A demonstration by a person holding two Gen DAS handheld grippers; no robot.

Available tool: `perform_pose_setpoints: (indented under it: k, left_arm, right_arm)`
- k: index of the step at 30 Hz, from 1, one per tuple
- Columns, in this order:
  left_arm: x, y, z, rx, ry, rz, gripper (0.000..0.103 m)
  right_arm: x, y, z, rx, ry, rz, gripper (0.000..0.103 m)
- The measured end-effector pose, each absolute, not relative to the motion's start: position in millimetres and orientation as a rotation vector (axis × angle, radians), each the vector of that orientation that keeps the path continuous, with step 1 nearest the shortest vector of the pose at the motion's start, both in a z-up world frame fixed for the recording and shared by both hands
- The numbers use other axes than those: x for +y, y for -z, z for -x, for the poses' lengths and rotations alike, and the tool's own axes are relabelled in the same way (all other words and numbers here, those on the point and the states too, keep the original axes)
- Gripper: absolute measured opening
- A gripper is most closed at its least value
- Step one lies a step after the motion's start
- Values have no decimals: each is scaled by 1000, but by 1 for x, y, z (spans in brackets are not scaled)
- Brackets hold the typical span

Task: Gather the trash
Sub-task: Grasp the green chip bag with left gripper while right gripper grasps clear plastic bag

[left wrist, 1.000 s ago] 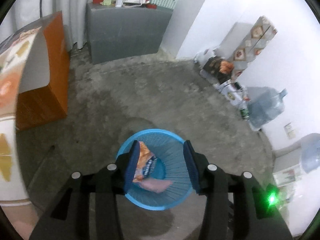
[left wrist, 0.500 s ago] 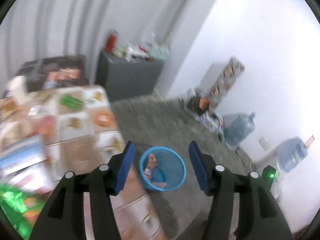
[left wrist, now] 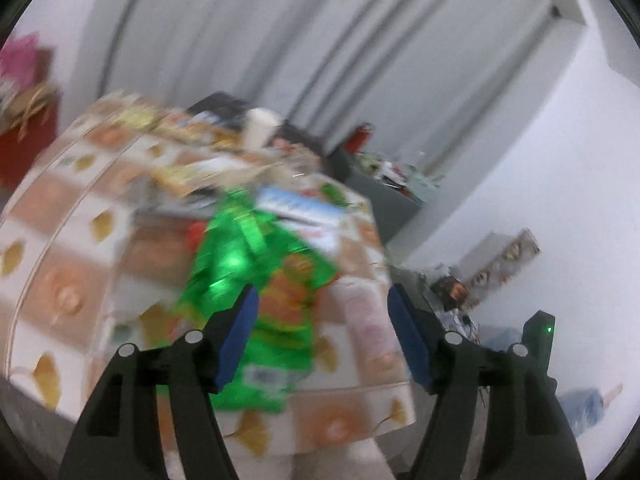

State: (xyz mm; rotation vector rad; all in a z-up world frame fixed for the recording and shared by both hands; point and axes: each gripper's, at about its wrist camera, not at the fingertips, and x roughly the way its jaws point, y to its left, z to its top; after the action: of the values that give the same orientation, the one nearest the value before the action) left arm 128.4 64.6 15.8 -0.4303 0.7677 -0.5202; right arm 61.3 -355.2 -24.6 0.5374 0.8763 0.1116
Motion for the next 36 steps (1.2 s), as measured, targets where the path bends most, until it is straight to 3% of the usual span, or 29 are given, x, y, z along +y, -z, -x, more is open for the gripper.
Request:
perform_pose_setpoints:
  k: [9,19,25,30,36]
  left_arm:
    - [116,43,-165,864,428,451,69]
    - [95,83,-225,970,540,446,66]
    - [79,85,-231,980,549,344,51]
    - [69,96,-233,1012,508,236,28]
    - [67,97,-228,1004,515,189,21]
  right_arm:
    - [-314,39,-118,975,-91,-414,77]
    - [-303,53,-142,1053,-93,-367,77]
    - [-287,59,-153,1084,-98,-289,77]
    - [-276,66,-158,1108,-96,-243,76]
    - [-272,68,-156,1106,-83,-198,69]
